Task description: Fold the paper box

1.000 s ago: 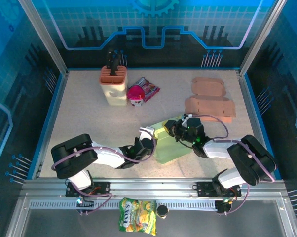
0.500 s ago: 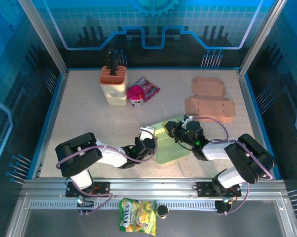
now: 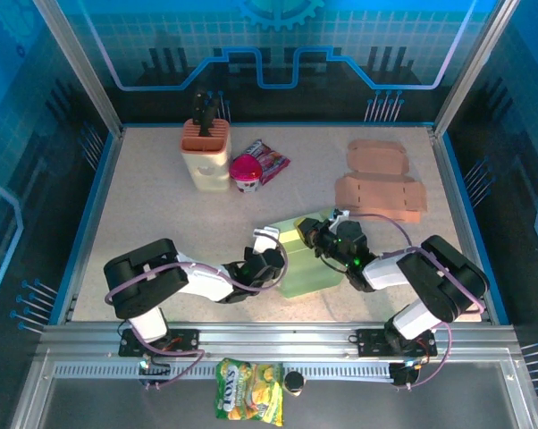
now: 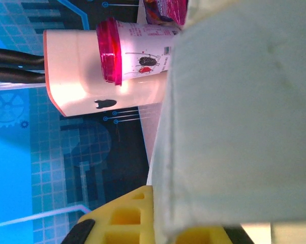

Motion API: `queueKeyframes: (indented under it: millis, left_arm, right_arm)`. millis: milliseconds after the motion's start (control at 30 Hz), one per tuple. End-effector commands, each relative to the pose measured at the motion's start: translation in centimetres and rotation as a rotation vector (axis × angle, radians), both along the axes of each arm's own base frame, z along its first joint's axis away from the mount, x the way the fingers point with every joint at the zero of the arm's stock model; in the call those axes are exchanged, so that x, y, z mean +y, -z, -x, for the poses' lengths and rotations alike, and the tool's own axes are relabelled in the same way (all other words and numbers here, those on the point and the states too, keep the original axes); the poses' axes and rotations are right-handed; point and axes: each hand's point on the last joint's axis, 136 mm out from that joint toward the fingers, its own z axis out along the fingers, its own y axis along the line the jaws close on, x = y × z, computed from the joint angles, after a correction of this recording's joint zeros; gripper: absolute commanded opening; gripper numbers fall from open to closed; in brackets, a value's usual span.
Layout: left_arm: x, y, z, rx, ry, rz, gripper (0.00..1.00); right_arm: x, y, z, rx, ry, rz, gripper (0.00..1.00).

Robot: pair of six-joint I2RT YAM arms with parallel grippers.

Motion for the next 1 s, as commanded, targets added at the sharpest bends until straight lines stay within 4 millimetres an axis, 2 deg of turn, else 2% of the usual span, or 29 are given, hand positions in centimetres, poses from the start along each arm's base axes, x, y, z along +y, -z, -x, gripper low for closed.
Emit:
queueKeyframes:
  millis: [0, 100, 167, 300, 333, 433, 467, 600, 667, 800, 867, 967]
  left_arm:
    - [-1.2, -1.4, -0.9, -0.020, -0.038, 0.053, 0.11]
    - [-1.3, -1.4, -1.1, -0.012, -0.054, 0.046, 0.01]
    - [-1.0, -1.5, -1.1, -0.010, -0.083, 0.036, 0.00]
    - [0.2, -2.1, -1.1, 0.001, -0.158, 0.033, 0.00]
    - [0.5, -2.4, -1.1, -0.003, -0.169, 0.036, 0.00]
    - [1.1, -3.2, -1.0, 0.001, -0.174, 0.032, 0.00]
    - [1.3, -3.4, -1.0, 0.005, -0.172, 0.026, 0.00]
    - [2.9, -3.9, -1.3, 0.050, -0.173, 0.006, 0.00]
    - [3.6, -4.2, -1.4, 0.080, -0.158, 0.015, 0.00]
    - [5.3, -5.2, -1.1, 0.148, -0.126, 0.069, 0.00]
    - [6.0, -5.7, -1.0, 0.194, -0.103, 0.117, 0.00]
    - [6.5, -6.7, -0.8, 0.241, -0.053, 0.199, 0.00]
  right_arm:
    - [0.9, 2.8, 2.4, 0.087, -0.075, 0.056, 0.00]
    - [1.0, 2.7, 2.4, 0.091, -0.077, 0.057, 0.00]
    - [1.2, 2.5, 2.5, 0.092, -0.085, 0.059, 0.03]
    - [1.2, 1.3, 2.7, 0.066, -0.103, 0.100, 0.43]
    - [1.0, 0.8, 2.7, 0.054, -0.106, 0.114, 0.50]
    - [0.3, -1.6, 3.0, 0.001, -0.118, 0.196, 0.69]
    - [-0.1, -2.1, 3.4, 0.001, -0.124, 0.236, 0.73]
    - [-2.0, -6.3, 4.4, -0.088, -0.148, 0.360, 0.88]
    - [-3.0, -8.6, 4.8, -0.143, -0.170, 0.387, 0.89]
    - [-6.0, -11.7, 4.9, -0.248, -0.178, 0.425, 0.73]
    - [-7.1, -12.8, 4.8, -0.303, -0.189, 0.425, 0.65]
    - [-8.5, -13.7, 4.2, -0.365, -0.205, 0.436, 0.57]
